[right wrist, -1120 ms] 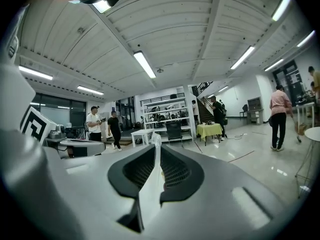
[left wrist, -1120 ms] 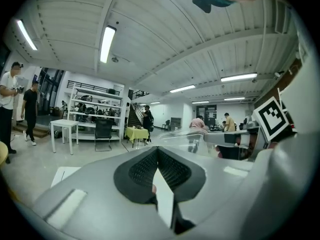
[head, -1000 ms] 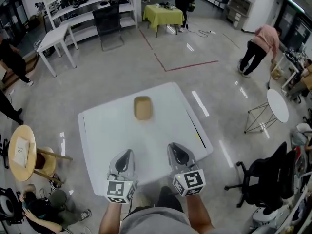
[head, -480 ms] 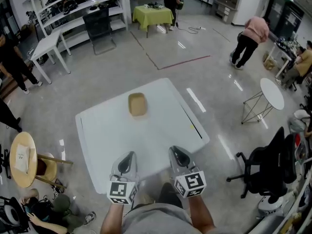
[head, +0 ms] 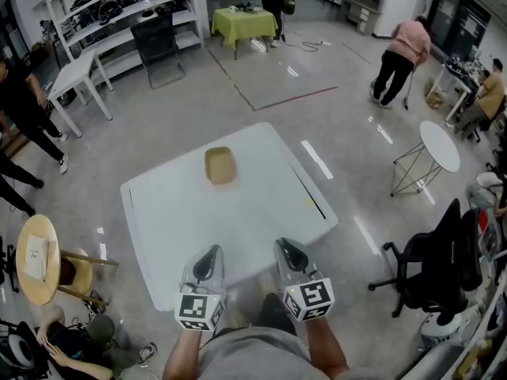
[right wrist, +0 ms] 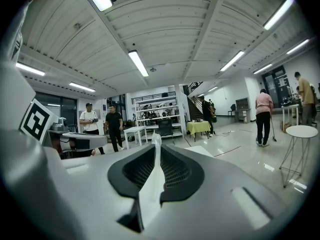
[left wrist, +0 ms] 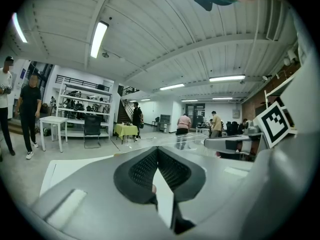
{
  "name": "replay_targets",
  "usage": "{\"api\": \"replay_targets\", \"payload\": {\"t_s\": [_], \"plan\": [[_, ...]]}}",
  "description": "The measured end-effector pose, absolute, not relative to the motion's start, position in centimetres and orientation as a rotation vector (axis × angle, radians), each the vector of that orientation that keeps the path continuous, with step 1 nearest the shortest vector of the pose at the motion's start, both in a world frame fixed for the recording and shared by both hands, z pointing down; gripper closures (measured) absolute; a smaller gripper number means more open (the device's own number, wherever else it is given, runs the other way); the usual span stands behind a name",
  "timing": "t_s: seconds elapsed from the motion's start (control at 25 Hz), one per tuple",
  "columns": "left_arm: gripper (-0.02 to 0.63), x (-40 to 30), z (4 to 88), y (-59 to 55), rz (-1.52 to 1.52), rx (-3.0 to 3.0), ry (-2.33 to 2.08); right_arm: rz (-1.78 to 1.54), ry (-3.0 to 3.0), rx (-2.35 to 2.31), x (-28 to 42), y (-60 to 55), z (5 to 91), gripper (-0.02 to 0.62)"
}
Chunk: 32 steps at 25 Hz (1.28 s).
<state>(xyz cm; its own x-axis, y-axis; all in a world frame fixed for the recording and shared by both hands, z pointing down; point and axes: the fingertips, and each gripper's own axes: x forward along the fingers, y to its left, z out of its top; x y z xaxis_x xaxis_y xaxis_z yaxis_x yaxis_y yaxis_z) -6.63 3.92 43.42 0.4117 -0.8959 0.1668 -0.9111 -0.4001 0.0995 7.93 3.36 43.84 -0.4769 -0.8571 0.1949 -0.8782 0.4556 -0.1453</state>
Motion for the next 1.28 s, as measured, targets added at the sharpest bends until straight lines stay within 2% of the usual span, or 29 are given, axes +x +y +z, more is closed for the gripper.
{"api": "replay_targets", "payload": {"t_s": [1.28], "plan": [[0.595, -7.3, 44.3, 2.4, 0.145, 2.458, -1.624, 0.354, -2.592, 1.504, 7.2, 1.8, 44.3, 0.558]]}}
